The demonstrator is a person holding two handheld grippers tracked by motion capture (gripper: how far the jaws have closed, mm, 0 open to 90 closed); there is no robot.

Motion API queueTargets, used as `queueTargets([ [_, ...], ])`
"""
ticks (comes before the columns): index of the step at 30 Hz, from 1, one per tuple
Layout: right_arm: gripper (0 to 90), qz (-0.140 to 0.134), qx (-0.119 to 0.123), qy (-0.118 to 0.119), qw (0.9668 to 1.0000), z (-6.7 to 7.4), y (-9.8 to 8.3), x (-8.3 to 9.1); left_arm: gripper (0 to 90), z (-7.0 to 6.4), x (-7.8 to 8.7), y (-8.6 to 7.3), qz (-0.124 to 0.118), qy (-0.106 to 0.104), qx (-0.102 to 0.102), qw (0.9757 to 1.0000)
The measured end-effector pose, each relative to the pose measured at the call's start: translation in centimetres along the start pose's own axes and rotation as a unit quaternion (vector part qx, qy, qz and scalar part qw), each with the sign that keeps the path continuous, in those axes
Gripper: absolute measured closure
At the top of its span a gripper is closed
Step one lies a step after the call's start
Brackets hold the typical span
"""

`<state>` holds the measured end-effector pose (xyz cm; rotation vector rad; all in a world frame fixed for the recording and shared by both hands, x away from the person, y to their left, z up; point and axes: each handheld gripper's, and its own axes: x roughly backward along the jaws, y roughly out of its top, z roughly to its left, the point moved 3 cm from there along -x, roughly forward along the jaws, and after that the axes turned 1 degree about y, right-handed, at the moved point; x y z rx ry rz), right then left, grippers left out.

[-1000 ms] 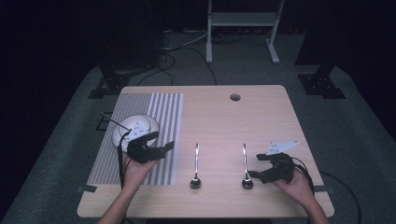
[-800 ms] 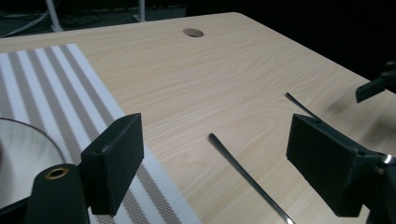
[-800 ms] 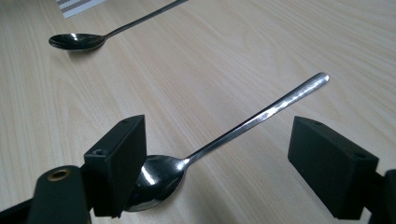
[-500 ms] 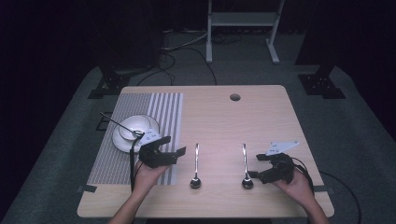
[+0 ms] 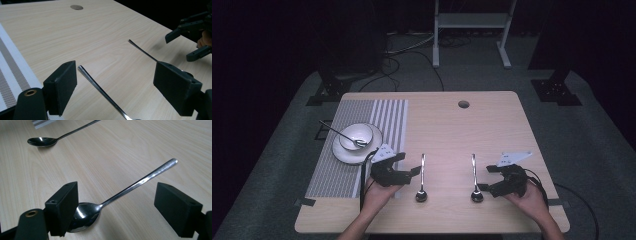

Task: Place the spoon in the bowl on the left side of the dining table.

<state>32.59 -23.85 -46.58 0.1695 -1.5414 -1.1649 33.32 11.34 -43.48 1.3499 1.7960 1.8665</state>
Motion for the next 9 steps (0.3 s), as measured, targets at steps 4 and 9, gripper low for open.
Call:
queueTargets([
  [4, 18.4, -0.001, -0.001, 0.0, 1.0, 0.01, -0.05, 0.02, 18.0, -0.21, -0.33, -0.27, 0.003, -0.004, 0.002, 1.0],
  [9, 18.4, -0.004, -0.002, 0.0, 1.0, 0.12, -0.1, 0.07, 18.0, -0.09, -0.5, -0.73, 0.006, -0.009, 0.011, 0.9999],
])
